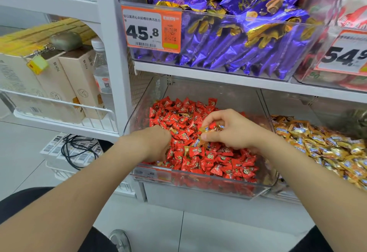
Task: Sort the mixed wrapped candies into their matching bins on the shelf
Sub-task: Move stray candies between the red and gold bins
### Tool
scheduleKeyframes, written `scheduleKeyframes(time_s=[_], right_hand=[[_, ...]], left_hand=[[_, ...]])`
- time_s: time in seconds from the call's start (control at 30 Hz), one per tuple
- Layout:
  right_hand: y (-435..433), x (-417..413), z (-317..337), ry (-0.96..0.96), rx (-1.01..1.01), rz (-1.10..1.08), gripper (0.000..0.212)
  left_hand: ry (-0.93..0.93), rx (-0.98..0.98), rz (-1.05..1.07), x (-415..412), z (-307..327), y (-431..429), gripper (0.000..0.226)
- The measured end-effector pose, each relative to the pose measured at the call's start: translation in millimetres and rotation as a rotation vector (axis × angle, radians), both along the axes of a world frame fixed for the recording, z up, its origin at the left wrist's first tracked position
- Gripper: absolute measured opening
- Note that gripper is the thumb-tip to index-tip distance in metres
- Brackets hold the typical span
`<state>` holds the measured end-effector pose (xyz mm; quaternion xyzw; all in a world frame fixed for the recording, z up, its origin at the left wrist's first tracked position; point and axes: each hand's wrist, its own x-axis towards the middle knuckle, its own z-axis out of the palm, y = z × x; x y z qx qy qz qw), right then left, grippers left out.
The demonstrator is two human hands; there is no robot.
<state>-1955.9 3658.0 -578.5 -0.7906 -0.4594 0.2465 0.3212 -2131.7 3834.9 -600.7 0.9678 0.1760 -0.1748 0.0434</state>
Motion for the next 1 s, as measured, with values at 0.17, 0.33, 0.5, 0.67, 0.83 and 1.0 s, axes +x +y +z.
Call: scheduleKeyframes(time_s=[0.17,0.33,0.5,0.67,0.83,1.0], right_hand=[[-11,-4,6,0.104,-0.076,-0.023,0.02],[-17,-5,9,0.157,-0.063,-0.071,0.025],[-15,-9,17,0.439,0.07,-0.245,0.029],[-14,-6,22,0.602,0.077,-0.271,0.014],[-12,-11,14,0.352,-0.007,-0.194,0.025],[-10,-13,15,0.266,-0.002,-0.157,0.022]], left_hand=[[-0.086,-0.024,-0.002,2,-5,-1,0.03],[-0.383,-0.251,0.009,3,3,-4,0.024],[-0.471,-0.363,-0.012,12,5,-17,0.006],[-0.42,-0.235,0.026,25,-5,-18,0.023],[-0.267,-0.109,-0.039,29,-16,-20,0.02],[-0.305,-0.044,-0.077,34,-20,-23,0.015]])
